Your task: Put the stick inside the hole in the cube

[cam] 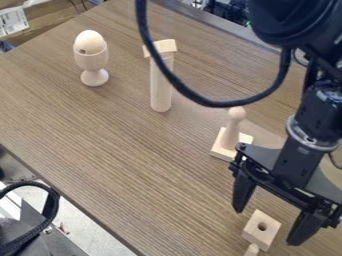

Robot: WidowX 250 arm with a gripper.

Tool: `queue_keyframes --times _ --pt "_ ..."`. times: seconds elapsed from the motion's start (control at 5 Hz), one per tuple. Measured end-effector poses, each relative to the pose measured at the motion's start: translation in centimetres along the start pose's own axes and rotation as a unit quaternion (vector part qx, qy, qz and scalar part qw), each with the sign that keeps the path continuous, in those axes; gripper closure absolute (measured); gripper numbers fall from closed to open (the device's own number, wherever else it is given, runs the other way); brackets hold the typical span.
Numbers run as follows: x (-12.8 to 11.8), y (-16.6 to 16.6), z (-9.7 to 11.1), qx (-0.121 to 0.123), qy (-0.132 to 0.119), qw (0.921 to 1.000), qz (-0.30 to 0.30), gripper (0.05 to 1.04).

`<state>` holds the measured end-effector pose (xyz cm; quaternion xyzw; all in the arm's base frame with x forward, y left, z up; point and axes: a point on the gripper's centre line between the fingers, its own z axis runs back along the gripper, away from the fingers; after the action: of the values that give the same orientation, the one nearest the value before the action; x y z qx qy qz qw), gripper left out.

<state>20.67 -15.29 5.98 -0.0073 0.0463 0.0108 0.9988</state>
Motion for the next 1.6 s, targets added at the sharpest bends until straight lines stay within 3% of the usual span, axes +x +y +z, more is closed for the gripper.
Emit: queue_keyframes --times 0.4,1.0,1.2,1.6 --pt "-1.0 0.5 -1.1 0.004 0.016 0.9999 -0.003 0.083" --pt "-1.7 0.8 -0.1 -0.011 0.01 0.9999 -0.007 0.083" --pt "-2.6 0.9 0.2 -0.002 0.014 0.9999 0.002 0.083" --pt "-4.1 0.4 -0.2 -0.011 0.027 0.9996 0.0 0.083"
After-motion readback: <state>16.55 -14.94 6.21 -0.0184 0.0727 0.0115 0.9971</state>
